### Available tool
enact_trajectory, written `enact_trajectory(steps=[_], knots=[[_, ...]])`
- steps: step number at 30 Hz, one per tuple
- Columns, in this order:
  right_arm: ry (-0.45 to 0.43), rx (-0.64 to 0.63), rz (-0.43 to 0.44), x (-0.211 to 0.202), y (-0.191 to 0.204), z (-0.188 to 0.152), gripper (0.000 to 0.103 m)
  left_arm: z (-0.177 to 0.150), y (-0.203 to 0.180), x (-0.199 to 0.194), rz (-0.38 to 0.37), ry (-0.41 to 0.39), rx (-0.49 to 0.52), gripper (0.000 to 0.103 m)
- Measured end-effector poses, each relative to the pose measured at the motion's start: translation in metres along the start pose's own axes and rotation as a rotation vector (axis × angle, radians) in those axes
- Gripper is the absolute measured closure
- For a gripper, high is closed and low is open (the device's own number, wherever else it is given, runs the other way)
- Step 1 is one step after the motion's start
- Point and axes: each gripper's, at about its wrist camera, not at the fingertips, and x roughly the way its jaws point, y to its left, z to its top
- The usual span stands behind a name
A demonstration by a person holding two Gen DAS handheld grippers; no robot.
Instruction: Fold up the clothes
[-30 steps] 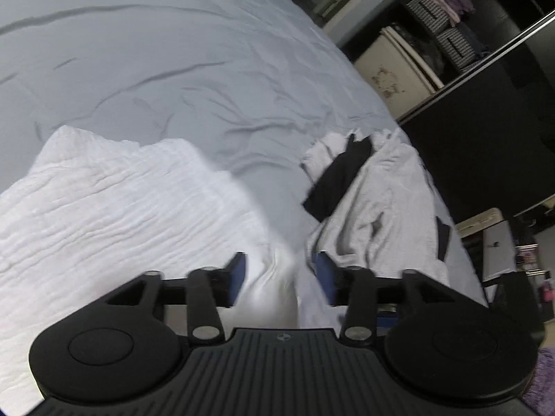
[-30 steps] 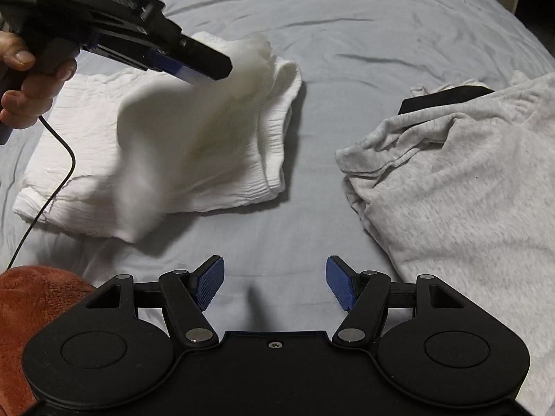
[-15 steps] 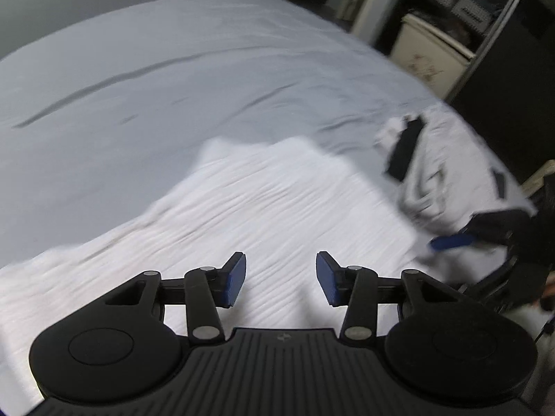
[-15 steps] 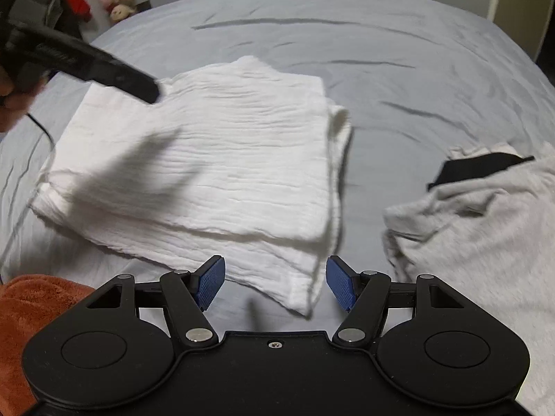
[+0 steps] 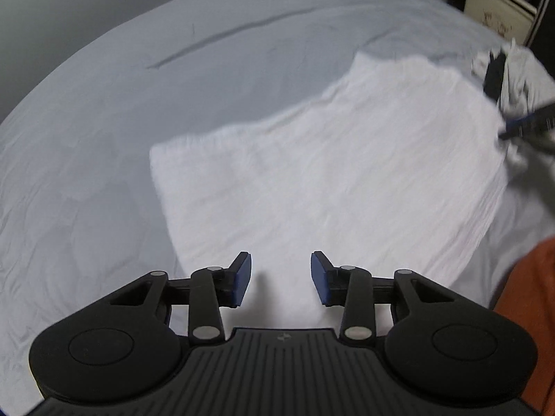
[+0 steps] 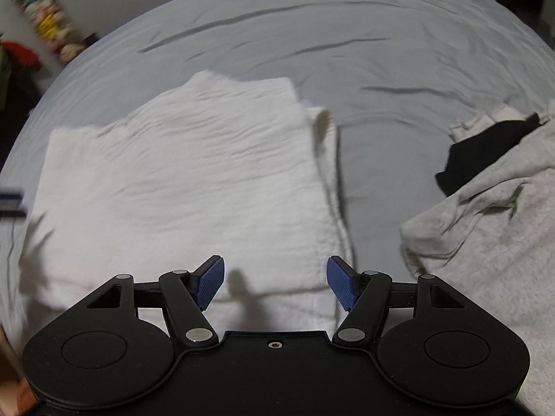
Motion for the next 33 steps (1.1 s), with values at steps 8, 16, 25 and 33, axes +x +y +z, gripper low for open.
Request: enact_trajectory(steps=[8, 16, 25, 33], knots=[[0.015, -0.078, -0.155, 0.023, 0.013, 0.009, 0.039, -0.037, -0.004, 0.035, -0.019, 0.025, 0.014, 0.07], [0.064, -0.032, -0.161, 0.047, -0.002, 0.005, 0.037, -0.046, 0.013, 0.04, -0.037, 0.026, -0.044, 0.069], [0.092, 0.061, -0.062, 0.041, -0.027, 0.006, 0.031, -0.059, 0.01, 0.032, -0.023, -0.007, -0.066, 0.069], [0.089, 0.139, 0.061, 0.049, -0.039, 0.002, 0.031, -0.066, 0.004, 0.033, 0.006, -0.024, -0.088, 0.069]])
